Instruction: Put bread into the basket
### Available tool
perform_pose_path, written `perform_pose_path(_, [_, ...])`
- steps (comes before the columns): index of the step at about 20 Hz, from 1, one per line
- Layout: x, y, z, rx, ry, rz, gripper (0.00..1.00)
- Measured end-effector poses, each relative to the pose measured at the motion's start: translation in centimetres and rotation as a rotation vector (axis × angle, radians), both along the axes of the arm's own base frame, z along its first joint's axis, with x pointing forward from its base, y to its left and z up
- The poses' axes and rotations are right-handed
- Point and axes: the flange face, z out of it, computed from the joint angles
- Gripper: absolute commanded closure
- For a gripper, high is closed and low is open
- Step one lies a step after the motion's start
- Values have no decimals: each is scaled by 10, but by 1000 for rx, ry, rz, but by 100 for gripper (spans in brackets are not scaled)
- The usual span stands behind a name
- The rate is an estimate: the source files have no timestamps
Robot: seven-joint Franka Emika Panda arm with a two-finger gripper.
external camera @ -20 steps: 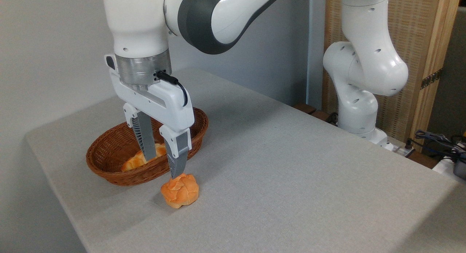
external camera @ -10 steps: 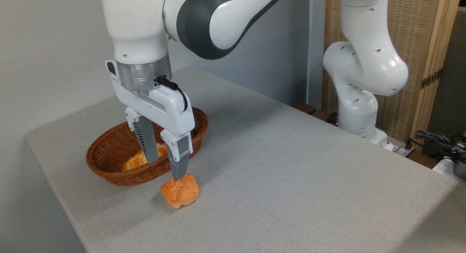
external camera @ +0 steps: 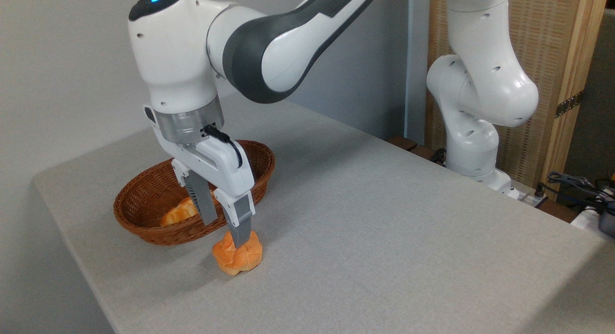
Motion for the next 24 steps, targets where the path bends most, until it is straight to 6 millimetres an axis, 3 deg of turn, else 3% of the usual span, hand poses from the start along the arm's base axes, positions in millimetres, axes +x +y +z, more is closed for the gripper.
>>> perform_pose_path(10, [-6,-2,-47,10,91,-4,0])
perform_pose_path(17, [-6,-2,-52,11,98,-5,2])
perform_pose_path(19, [-7,-2,-52,11,99,-5,11])
perform_pose_path(21, [-7,-2,-52,11,99,-5,46])
perform_pose_path(22, [-7,-2,-52,11,99,-7,59])
perform_pose_path(24, [-7,-1,-52,10,98,-19,61])
